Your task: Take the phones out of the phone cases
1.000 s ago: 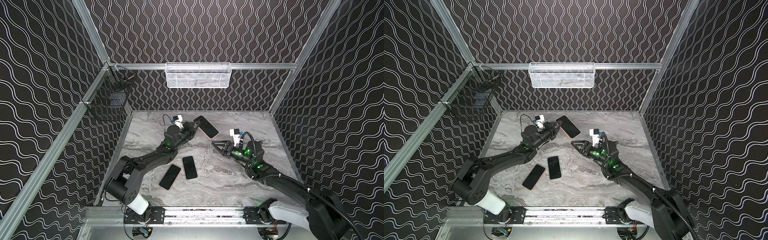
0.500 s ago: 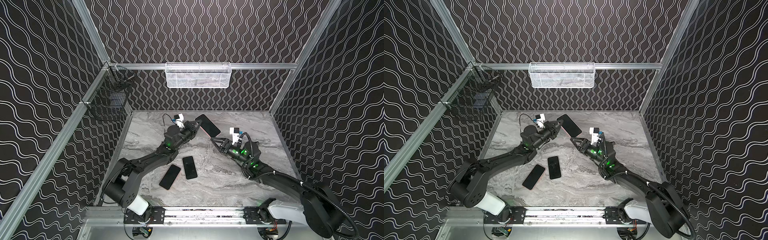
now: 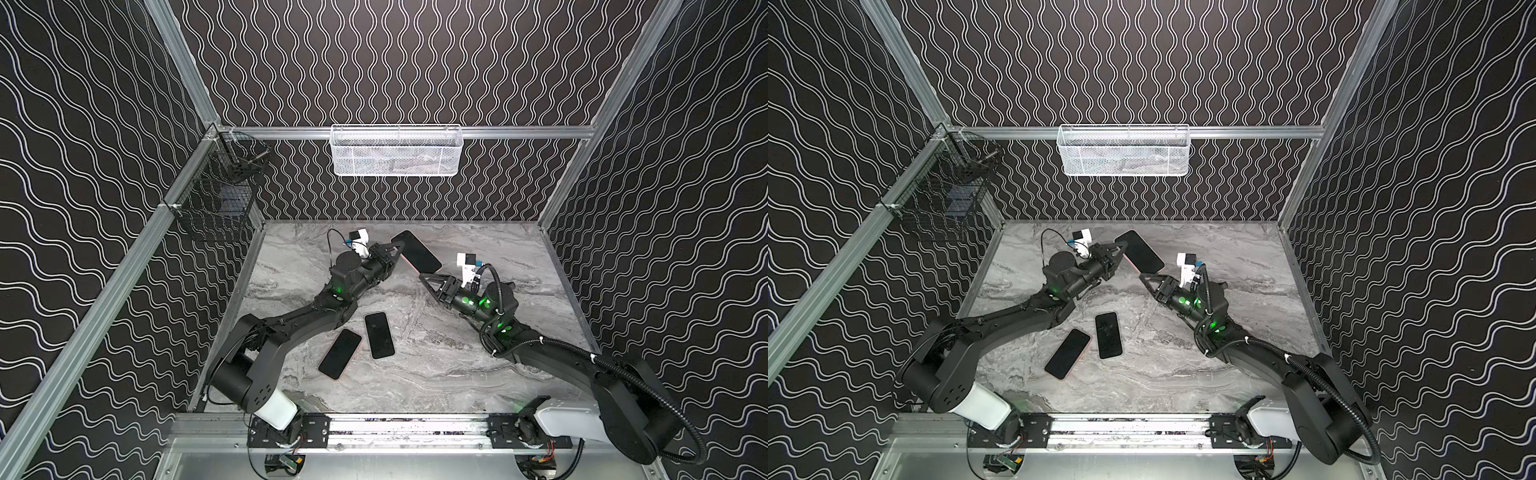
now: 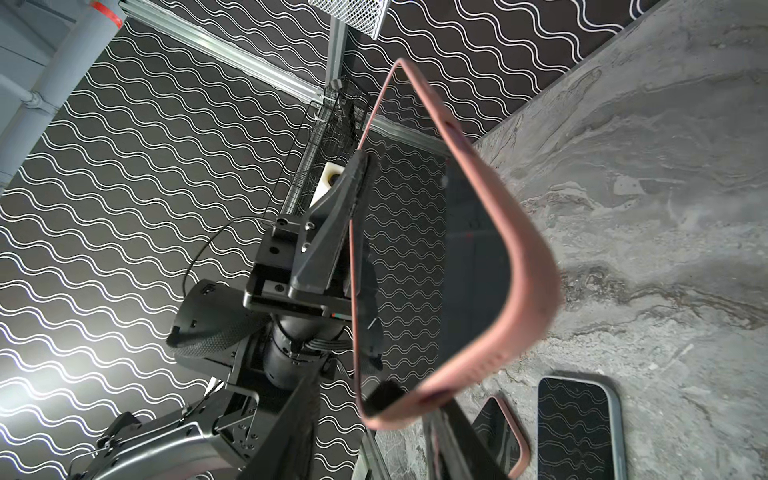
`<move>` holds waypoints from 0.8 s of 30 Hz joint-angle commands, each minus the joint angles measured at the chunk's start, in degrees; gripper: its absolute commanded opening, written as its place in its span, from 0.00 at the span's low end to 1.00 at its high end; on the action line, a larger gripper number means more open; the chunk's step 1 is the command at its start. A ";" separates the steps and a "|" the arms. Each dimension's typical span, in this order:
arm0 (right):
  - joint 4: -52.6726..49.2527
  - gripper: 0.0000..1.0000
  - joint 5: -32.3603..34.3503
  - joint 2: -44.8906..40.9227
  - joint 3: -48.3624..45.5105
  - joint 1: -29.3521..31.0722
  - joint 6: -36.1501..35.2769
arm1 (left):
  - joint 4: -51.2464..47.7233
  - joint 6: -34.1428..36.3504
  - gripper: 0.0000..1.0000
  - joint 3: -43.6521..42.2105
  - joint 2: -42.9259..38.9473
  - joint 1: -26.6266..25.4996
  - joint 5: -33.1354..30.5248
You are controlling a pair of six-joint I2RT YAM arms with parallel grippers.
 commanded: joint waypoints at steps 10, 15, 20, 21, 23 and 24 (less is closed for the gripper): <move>4.81 0.24 0.65 1.44 0.93 0.67 0.50 | 4.26 -1.42 0.00 -0.87 -0.04 -0.52 -1.75; 3.54 0.19 1.43 0.70 1.01 1.06 -0.82 | 3.92 -1.59 0.00 -0.52 -0.23 -0.57 -1.76; 2.10 0.16 2.80 -0.44 0.45 1.28 -1.95 | 3.17 -1.98 0.00 -0.60 -0.53 -0.84 -1.86; 1.78 0.16 3.07 -0.65 0.33 1.28 -2.27 | 3.04 -2.24 0.00 -0.68 -0.52 -0.88 -1.79; 0.80 0.15 3.54 -1.06 0.52 1.46 -3.46 | 2.83 -2.94 0.00 -0.77 -0.76 -1.00 -1.86; -0.15 0.15 3.84 -1.24 0.74 1.62 -4.42 | 2.41 -3.44 0.00 -0.78 -0.91 -1.01 -1.81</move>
